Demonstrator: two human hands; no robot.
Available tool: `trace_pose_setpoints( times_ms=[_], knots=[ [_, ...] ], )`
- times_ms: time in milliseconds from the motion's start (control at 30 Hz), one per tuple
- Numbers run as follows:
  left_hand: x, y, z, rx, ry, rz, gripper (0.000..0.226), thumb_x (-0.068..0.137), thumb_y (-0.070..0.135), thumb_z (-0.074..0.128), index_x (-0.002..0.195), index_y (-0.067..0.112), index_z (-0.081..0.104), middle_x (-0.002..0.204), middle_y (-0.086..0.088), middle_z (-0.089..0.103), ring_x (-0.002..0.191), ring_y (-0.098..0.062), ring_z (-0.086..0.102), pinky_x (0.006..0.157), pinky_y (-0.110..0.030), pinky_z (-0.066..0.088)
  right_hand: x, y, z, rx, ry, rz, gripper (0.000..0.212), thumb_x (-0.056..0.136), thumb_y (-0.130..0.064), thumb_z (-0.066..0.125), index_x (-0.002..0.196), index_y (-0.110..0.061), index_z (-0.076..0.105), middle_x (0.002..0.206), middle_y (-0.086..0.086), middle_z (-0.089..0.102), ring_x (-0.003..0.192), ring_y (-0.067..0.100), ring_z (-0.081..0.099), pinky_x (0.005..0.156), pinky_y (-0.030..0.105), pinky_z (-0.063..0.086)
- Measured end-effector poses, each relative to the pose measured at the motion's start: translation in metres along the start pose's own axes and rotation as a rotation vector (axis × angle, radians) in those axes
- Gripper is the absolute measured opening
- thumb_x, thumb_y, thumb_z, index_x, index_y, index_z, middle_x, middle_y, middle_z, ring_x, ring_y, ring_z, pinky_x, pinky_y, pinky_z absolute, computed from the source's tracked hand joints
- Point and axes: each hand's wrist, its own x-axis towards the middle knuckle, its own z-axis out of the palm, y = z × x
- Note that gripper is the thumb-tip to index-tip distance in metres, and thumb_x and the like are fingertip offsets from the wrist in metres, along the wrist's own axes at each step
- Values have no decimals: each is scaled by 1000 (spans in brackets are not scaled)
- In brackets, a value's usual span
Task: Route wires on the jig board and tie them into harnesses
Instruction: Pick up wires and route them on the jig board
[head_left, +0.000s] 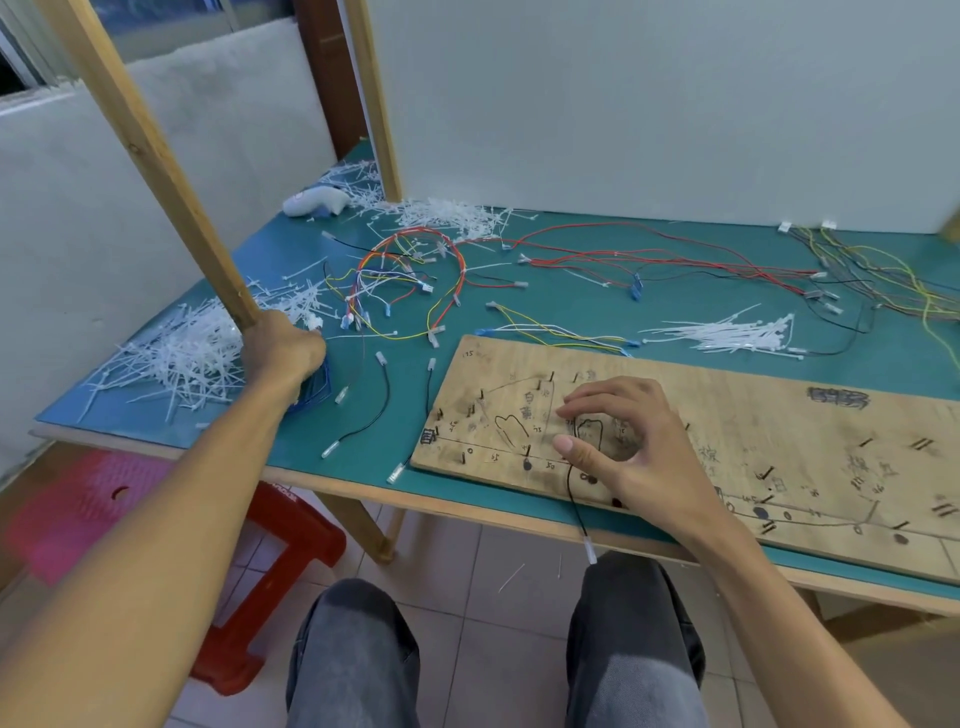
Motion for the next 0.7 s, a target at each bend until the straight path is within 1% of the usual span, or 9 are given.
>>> trace_pose_setpoints(
  times_ms=[133, 233, 300, 367, 433, 500, 567, 600, 700],
  knots=[
    [-16, -7, -10, -101, 91, 122, 33, 103, 19, 46, 74, 5, 52, 74, -16, 59, 65, -34, 60, 51, -32, 37, 1, 1, -1, 0, -10, 11, 25, 85, -50, 83, 105, -37, 78, 121, -21, 68, 133, 13, 48, 113, 44, 40],
    [-39, -6, -28, -232, 184, 261, 27, 108, 22, 41, 99, 5, 60, 77, -8, 71, 63, -20, 63, 58, -35, 46, 0, 2, -1, 7, -13, 23, 22, 86, -45, 84, 106, -37, 78, 121, -21, 68, 133, 13, 47, 113, 40, 39],
    [-52, -4, -42, -288, 318, 359, 24, 109, 27, 41, 109, 7, 55, 76, -7, 68, 64, -25, 62, 60, -39, 46, 0, 1, -2, 12, -11, 32, 20, 88, -44, 83, 106, -36, 78, 121, -20, 68, 134, 11, 47, 113, 37, 39],
    [-62, -2, -58, -284, 454, 457, 28, 108, 32, 40, 110, 8, 54, 75, -10, 65, 69, -35, 60, 63, -45, 44, 0, 0, -2, 22, -3, 40, 18, 90, -44, 80, 106, -36, 78, 121, -21, 69, 134, 10, 48, 112, 36, 39],
    [-69, 1, -75, -285, 524, 522, 30, 108, 37, 40, 109, 10, 54, 73, -9, 67, 69, -38, 61, 65, -48, 45, 0, 0, -4, 53, 11, 58, 17, 91, -45, 78, 106, -37, 78, 120, -21, 69, 133, 9, 49, 111, 34, 40],
    [-77, 4, -93, -285, 574, 556, 26, 109, 43, 39, 105, 22, 54, 66, 0, 65, 65, -39, 61, 62, -47, 43, 0, -1, -5, 89, 33, 70, 15, 93, -45, 76, 105, -38, 78, 118, -22, 70, 132, 9, 52, 110, 32, 41],
    [-87, 9, -110, -338, 575, 620, 21, 111, 52, 34, 100, 39, 47, 54, 7, 57, 55, -30, 58, 58, -47, 43, 0, -2, -6, 120, 77, 67, 11, 95, -42, 75, 104, -36, 78, 116, -19, 72, 128, 11, 56, 107, 33, 44],
    [-94, 12, -118, -364, 569, 661, 19, 111, 56, 31, 100, 45, 43, 57, 9, 59, 51, -18, 55, 57, -45, 42, 0, -3, -6, 133, 105, 64, 8, 96, -40, 75, 102, -35, 78, 114, -17, 72, 125, 12, 59, 105, 32, 45],
    [-114, 23, -136, -358, 587, 715, 17, 112, 58, 27, 105, 46, 37, 72, 31, 61, 53, -6, 54, 55, -38, 33, 5, -15, -6, 159, 150, 82, 6, 98, -40, 73, 99, -36, 77, 109, -19, 73, 119, 5, 61, 100, 24, 44]
  ],
)
